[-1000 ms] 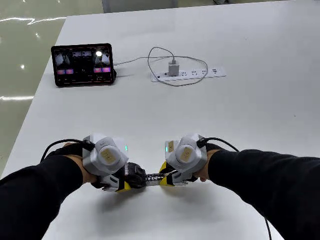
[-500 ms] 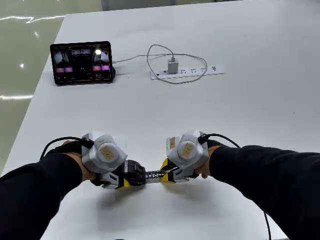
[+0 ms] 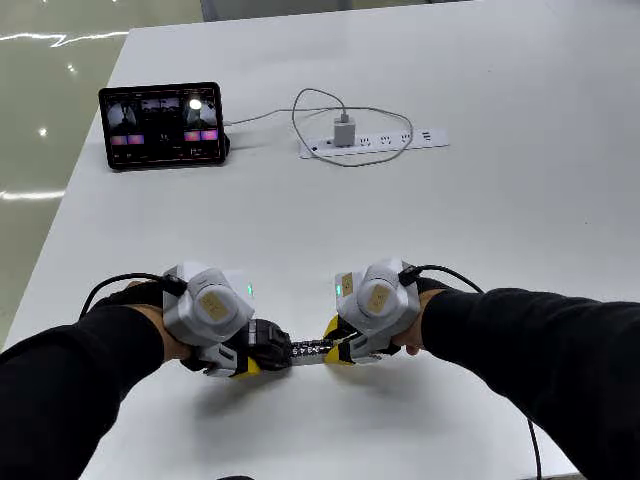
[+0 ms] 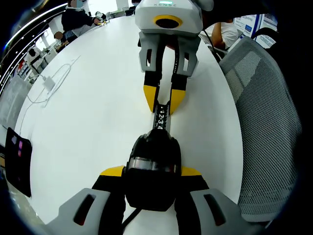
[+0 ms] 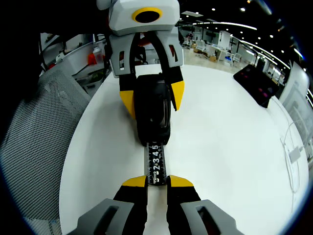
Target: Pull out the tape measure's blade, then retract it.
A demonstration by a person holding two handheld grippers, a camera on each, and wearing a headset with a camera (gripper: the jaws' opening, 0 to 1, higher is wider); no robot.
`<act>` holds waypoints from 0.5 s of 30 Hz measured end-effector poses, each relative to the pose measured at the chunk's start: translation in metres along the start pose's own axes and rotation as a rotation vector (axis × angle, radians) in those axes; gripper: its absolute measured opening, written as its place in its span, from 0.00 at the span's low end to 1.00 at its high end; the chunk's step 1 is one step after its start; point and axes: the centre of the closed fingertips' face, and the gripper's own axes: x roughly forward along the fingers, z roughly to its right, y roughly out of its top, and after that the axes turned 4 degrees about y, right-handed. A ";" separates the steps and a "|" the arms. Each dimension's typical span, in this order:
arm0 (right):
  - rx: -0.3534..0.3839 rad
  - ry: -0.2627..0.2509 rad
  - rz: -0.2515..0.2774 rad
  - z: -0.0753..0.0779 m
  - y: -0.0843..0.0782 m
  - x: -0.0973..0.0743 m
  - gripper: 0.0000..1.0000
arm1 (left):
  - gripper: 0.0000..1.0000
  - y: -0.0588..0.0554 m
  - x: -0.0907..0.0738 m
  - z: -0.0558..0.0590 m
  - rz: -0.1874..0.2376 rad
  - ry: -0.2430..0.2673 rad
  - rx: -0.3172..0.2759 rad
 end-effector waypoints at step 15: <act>0.008 -0.002 -0.004 0.000 -0.006 -0.004 0.11 | 0.33 0.000 0.001 -0.001 0.001 0.001 0.000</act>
